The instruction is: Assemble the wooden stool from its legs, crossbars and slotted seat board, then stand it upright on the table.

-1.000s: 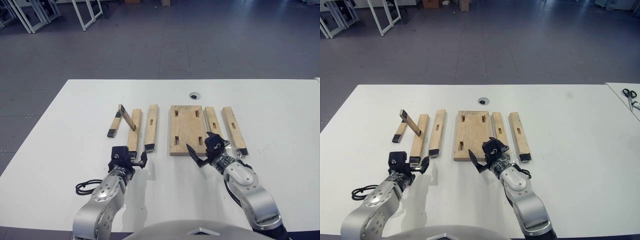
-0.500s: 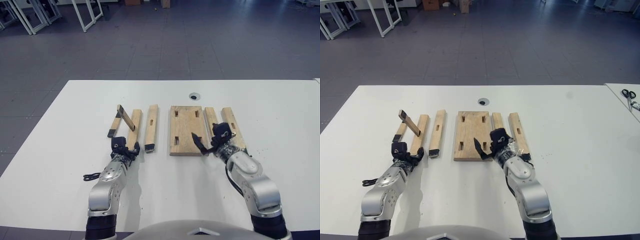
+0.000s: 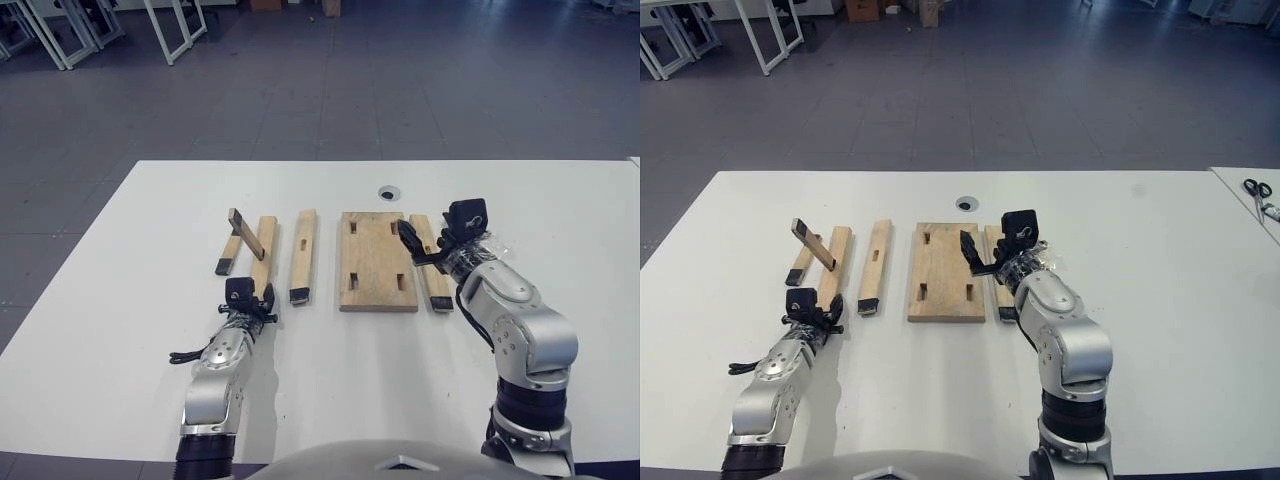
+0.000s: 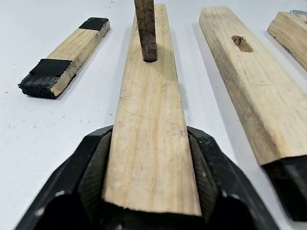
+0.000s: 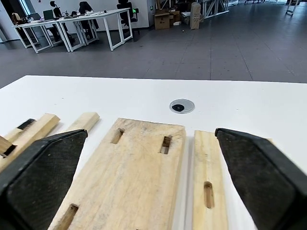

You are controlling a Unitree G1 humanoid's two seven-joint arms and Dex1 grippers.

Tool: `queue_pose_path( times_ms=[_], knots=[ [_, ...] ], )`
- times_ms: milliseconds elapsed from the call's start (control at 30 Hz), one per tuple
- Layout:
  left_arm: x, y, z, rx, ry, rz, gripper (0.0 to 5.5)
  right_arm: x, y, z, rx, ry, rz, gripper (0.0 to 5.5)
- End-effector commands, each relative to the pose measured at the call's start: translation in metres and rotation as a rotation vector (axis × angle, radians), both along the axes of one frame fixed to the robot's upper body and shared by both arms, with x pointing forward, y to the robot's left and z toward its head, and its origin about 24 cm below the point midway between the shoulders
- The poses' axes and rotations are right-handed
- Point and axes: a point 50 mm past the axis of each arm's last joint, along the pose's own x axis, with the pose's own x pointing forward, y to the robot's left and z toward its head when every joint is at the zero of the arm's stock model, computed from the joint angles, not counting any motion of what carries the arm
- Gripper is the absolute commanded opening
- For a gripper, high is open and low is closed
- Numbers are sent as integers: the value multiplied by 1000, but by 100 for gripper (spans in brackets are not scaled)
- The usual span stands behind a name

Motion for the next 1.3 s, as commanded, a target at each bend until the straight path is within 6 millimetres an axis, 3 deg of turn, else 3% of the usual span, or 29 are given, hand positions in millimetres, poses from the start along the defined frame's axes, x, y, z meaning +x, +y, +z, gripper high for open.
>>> queue_pose_path(
  times_ms=[33, 133, 233, 367, 667, 1000, 1300],
  knots=[
    [25, -3, 39, -218, -191, -79, 206, 7, 3, 6, 144, 42, 93, 550],
    [44, -12, 88, -510, -364, -275, 206, 15, 8, 16, 411, 117, 244, 550],
    [46, -29, 131, -793, -439, -590, 206, 24, 10, 32, 682, 159, 397, 550],
    [39, -41, 152, -984, -419, -825, 206, 26, 19, 54, 849, 158, 577, 550],
    [24, -63, 130, -1015, -237, -936, 206, 12, 21, 88, 1004, 113, 841, 550],
    [16, -45, 110, -923, -90, -956, 205, -8, 6, 104, 893, 152, 1099, 381],
    [12, -44, 107, -900, -76, -975, 205, -9, -4, 103, 899, 176, 1142, 257]
  ],
)
